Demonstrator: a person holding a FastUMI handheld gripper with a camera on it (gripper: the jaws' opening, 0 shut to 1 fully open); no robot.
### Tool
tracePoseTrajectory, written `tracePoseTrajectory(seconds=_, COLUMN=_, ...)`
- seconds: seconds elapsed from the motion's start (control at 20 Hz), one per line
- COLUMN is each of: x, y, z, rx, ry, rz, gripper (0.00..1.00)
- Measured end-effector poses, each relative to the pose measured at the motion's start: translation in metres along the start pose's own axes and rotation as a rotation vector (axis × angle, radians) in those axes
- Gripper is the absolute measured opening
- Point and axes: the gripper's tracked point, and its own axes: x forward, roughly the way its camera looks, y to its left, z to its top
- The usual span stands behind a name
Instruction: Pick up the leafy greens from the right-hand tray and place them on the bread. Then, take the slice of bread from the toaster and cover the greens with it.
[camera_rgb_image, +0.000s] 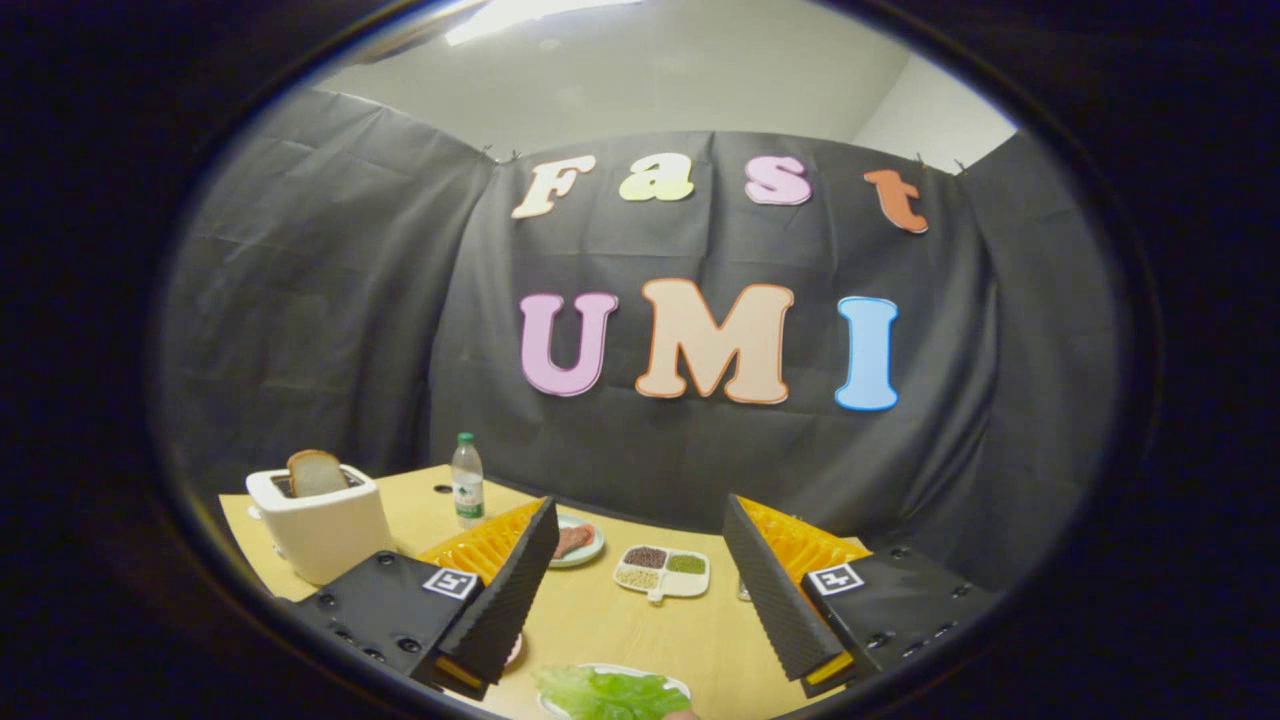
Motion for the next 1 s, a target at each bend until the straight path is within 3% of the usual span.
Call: tracePoseTrajectory(seconds=1.0, x=0.007, y=0.015, z=-0.167, rx=-0.137, ry=0.429, rz=0.431, gripper=1.00)
